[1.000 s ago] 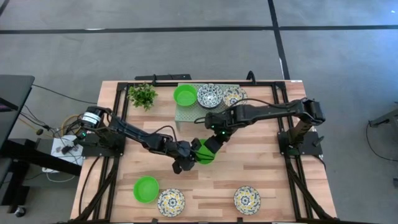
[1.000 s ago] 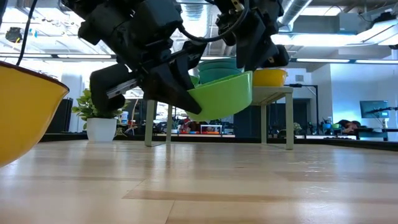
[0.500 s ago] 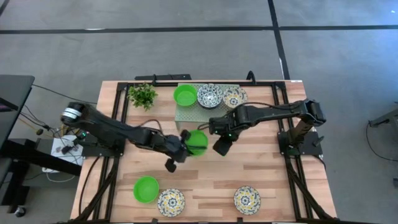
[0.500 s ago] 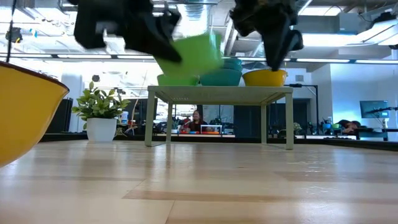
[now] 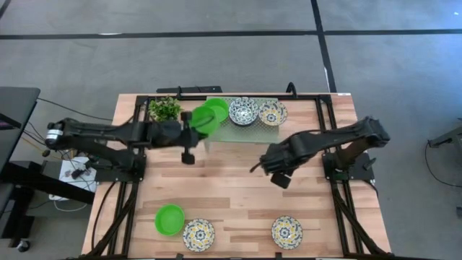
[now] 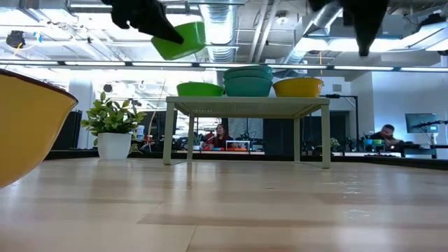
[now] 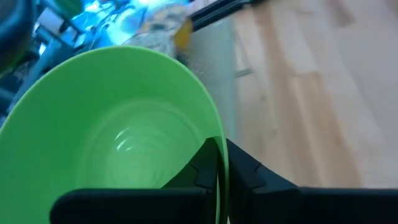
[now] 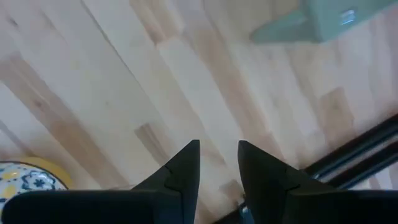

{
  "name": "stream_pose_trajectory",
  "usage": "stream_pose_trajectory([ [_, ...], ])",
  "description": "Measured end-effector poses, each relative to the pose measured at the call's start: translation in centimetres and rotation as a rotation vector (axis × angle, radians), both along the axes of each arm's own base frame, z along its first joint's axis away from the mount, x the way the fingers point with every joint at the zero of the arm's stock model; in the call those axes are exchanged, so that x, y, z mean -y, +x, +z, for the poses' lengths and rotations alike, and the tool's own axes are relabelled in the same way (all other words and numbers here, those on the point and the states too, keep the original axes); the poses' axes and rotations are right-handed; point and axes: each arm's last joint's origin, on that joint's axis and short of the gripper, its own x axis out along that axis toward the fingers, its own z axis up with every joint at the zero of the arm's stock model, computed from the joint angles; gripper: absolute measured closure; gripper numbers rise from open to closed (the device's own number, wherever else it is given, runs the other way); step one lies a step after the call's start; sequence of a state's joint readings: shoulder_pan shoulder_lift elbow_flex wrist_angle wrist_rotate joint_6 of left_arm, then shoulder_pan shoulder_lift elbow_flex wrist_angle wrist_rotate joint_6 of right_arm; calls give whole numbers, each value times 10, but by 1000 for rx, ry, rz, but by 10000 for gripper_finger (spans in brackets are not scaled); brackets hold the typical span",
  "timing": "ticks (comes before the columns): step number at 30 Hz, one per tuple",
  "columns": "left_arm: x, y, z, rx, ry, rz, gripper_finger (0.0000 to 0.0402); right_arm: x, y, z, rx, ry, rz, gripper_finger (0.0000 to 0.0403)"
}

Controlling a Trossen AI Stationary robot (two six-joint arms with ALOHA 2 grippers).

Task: Pick & Place Mini bowls
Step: Stack the right green bowl on top of the green bowl on the shelf

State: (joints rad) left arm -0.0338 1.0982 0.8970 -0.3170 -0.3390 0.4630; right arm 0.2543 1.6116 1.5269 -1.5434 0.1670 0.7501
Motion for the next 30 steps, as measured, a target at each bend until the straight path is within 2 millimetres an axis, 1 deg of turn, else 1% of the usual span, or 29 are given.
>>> stream_pose_trajectory([
  [3,-22,-1,-1,-2,-41,30,392,3,-20,23,116,-58,-1,298],
  [6,-41,3,-7,-31,-68,18,393,12,-45,47,257,-159,-30,298],
  [8,-51,6,-10,-37,-50,17,393,19,-62,58,340,-194,-64,298],
  [11,-63,11,-13,-27,-42,50,392,28,-81,65,450,-226,-143,298],
  [14,-70,13,-16,-33,-48,18,393,33,-91,63,505,-225,-153,298],
  [17,-74,17,-16,-1,-74,-52,392,36,-92,56,527,-226,-115,298],
  [20,-79,20,-19,3,-64,-44,392,37,-87,49,538,-212,-81,298],
  [24,-86,22,-25,-18,-78,-16,391,37,-79,39,508,-170,-23,298],
  [30,-91,29,-37,-59,-96,-5,389,35,-68,32,462,-174,-15,298],
])
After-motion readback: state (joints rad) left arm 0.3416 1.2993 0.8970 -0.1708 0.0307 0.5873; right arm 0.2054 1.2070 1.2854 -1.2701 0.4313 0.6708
